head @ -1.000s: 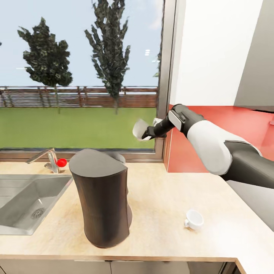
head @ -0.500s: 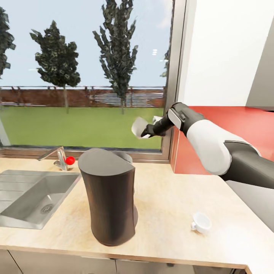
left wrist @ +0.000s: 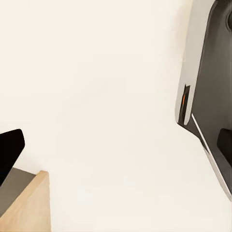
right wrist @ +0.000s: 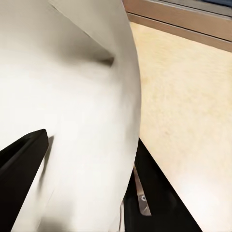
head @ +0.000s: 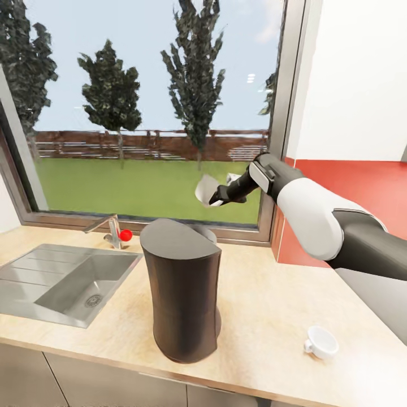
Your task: Set up a coffee station on the kitchen countertop: keep the coffee maker on the countertop, move the bottle of coffee from the kitchen shelf to the counter next to the coffee maker, place a paper coffee filter on top of the coffee maker, put the saucer next to the coffee maker with the coffee cup on the saucer, and place the electric kettle next to the coffee maker.
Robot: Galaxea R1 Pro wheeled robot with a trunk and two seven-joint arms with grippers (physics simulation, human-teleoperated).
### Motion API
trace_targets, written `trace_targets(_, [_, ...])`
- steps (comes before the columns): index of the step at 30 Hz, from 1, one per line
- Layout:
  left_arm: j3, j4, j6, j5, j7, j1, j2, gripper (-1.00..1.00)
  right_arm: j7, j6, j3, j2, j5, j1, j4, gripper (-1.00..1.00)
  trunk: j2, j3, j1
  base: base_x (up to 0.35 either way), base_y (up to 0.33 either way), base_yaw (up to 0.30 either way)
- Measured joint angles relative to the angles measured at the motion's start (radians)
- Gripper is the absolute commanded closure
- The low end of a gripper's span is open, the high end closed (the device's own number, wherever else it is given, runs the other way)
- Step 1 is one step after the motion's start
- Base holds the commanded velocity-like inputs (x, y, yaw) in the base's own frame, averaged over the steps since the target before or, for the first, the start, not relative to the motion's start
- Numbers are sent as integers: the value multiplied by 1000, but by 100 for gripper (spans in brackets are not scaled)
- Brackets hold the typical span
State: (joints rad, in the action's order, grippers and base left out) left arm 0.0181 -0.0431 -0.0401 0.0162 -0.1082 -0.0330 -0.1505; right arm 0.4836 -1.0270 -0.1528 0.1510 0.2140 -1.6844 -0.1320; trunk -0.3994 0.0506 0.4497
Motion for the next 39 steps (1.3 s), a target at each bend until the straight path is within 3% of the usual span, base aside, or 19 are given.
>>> trace_targets(5, [0, 0, 0, 0, 0, 0, 2, -100, -1, -2, 2, 0, 2, 0, 8, 100, 0, 0, 0, 0, 0, 3])
trace_targets(7, [0, 0, 0, 0, 0, 0, 6, -100, -1, -3, 4, 2, 4, 0, 68, 100, 0, 0, 0, 0, 0, 0])
trace_targets(11, [0, 0, 0, 0, 0, 0, 6, -100, -2, -4, 3, 3, 4, 0, 100, 100, 0, 0, 0, 0, 0, 0])
trace_targets(24, [0, 0, 0, 0, 0, 0, 6, -100, -2, -3, 4, 9, 4, 0, 109, 100, 0, 0, 0, 0, 0, 0])
trace_targets(27, [9, -1, 17, -1, 0, 0, 23, -100, 2, -9, 0, 23, -2, -17, 107, 100, 0, 0, 0, 0, 0, 0])
trace_targets(33, [15, -1, 19, 0, 0, 0, 42, -100, 2, -9, -1, 23, -1, -30, 108, 100, 0, 0, 0, 0, 0, 0])
trace_targets(39, [18, 0, 20, 0, 0, 0, 49, -100, 2, -12, -1, 23, 1, -32, 111, 100, 0, 0, 0, 0, 0, 0])
